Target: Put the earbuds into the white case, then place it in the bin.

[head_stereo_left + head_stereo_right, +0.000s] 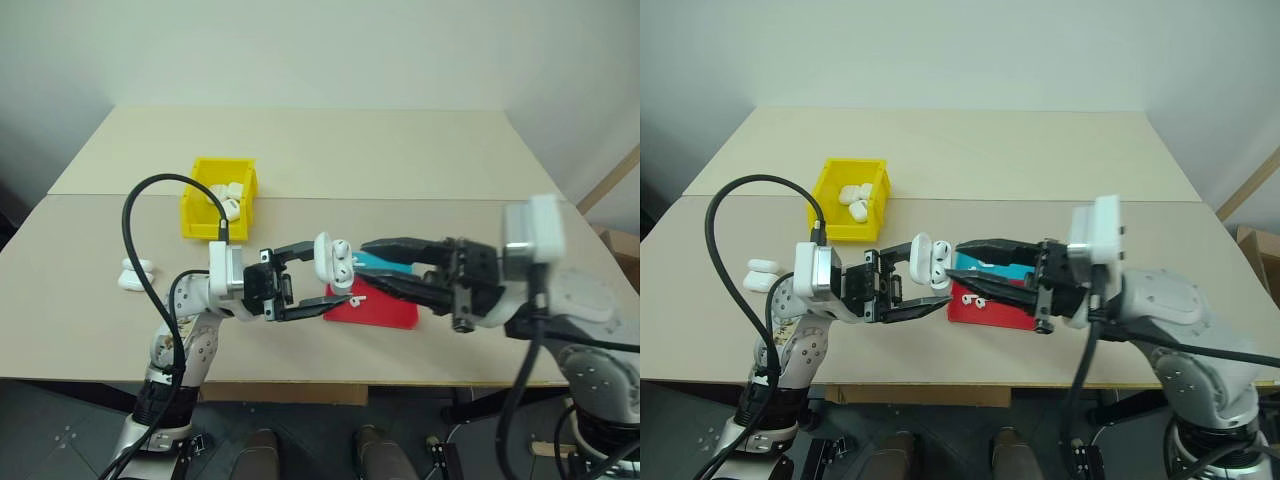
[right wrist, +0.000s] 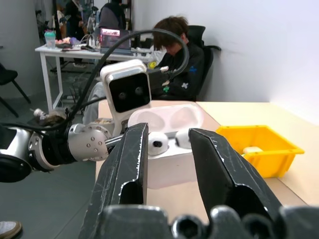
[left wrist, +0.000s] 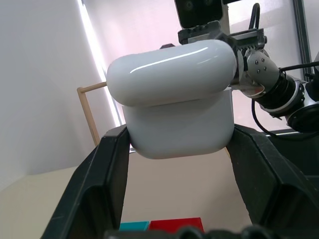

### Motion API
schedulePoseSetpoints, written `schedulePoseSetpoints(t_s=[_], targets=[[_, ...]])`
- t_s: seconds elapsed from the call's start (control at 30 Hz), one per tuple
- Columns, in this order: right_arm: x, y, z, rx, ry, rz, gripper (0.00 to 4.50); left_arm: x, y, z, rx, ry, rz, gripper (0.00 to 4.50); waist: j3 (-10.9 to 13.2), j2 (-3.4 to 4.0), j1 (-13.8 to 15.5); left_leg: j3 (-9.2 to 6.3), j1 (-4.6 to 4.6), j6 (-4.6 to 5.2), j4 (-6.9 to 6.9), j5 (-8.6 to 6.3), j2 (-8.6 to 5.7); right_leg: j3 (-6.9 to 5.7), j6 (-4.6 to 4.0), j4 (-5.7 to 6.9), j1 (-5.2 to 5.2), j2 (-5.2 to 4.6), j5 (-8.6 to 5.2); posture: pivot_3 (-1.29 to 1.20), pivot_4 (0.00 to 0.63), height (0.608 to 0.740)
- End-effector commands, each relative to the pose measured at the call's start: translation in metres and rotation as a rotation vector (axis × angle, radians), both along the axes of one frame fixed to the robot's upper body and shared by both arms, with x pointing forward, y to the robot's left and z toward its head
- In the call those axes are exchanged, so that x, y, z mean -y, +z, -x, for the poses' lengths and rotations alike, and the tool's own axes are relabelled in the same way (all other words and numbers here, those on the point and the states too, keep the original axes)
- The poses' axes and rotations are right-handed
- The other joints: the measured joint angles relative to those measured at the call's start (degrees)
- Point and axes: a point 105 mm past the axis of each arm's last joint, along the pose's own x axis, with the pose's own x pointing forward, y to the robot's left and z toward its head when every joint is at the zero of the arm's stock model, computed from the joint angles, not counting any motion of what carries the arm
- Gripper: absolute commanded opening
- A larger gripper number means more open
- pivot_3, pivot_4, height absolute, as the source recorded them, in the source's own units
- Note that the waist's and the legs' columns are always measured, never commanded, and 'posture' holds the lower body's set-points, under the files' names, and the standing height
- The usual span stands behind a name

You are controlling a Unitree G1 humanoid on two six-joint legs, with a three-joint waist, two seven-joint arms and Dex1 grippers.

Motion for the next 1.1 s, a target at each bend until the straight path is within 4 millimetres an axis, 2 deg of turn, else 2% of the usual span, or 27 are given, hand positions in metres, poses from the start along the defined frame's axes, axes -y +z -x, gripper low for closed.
schedulePoseSetpoints(t_s=[0.03,0.1,0.13,0.2,0.3,0.5,0.67,0.87,1.1], targets=[[0.010,0.020,0.002,0.041,0.009,0.005,1.73,0.000,0.005,-0.002,0.021,0.015,0.007,2.72,0.00,0.00,-0.12,0.01,0.01,0.00,0.00,0.00,0.00,0.01,0.00,0.00,0.00,0.00,0.00,0.00,0.150,0.740],[0.009,0.026,-0.001,0.071,0.022,0.066,1.73,0.000,0.002,-0.005,0.013,0.020,-0.012,2.72,0.00,0.01,-0.18,0.01,0.03,0.00,0.00,0.00,0.01,0.02,0.00,0.01,0.01,0.02,0.00,0.00,0.150,0.740],[0.008,0.031,-0.004,0.077,0.028,0.095,1.55,0.001,0.002,-0.007,0.009,0.023,-0.021,2.72,0.00,0.01,-0.25,0.02,0.04,0.01,0.00,0.00,0.00,0.03,0.00,0.03,0.01,0.02,0.00,0.00,0.150,0.740],[0.003,0.040,-0.012,0.086,0.026,0.145,1.12,0.002,0.000,-0.011,0.003,0.037,-0.039,2.72,0.00,0.01,-0.33,0.03,0.05,0.01,0.00,0.01,0.01,0.03,-0.01,0.03,-0.01,0.03,0.00,0.00,0.150,0.740],[-0.005,0.051,-0.019,0.097,0.050,0.230,0.06,0.004,-0.003,-0.019,0.002,0.067,-0.073,2.72,0.00,0.01,-0.18,0.02,0.03,0.01,0.00,0.00,0.02,0.03,-0.01,0.01,-0.03,0.03,0.01,0.00,0.150,0.740],[-0.030,0.061,-0.042,0.107,-0.013,0.464,0.02,0.006,-0.011,-0.034,0.015,0.134,-0.184,2.72,0.01,0.03,-0.14,0.02,-0.10,0.01,-0.01,0.00,0.01,0.01,-0.02,-0.01,-0.17,-0.01,0.01,0.00,0.150,0.740],[-0.045,0.071,-0.050,0.171,-0.044,0.599,0.02,0.007,-0.013,-0.039,0.038,0.152,-0.249,2.72,0.01,0.04,-0.12,0.02,-0.15,0.01,-0.01,0.00,0.00,-0.01,-0.02,-0.01,-0.21,-0.02,0.01,0.00,0.150,0.740],[-0.048,0.054,-0.053,0.288,-0.014,0.825,0.02,0.007,-0.012,-0.040,0.073,0.152,-0.287,2.72,0.02,0.05,-0.02,0.01,-0.17,0.01,0.01,0.00,0.00,-0.04,-0.01,-0.02,-0.21,-0.04,0.01,0.00,0.150,0.740],[-0.056,0.039,-0.051,0.354,0.068,0.913,0.02,0.009,-0.011,-0.041,0.088,0.155,-0.284,2.72,0.02,0.05,-0.20,0.02,-0.14,0.01,0.03,0.00,0.01,-0.03,-0.02,0.07,-0.23,-0.04,0.01,0.00,0.150,0.740]])
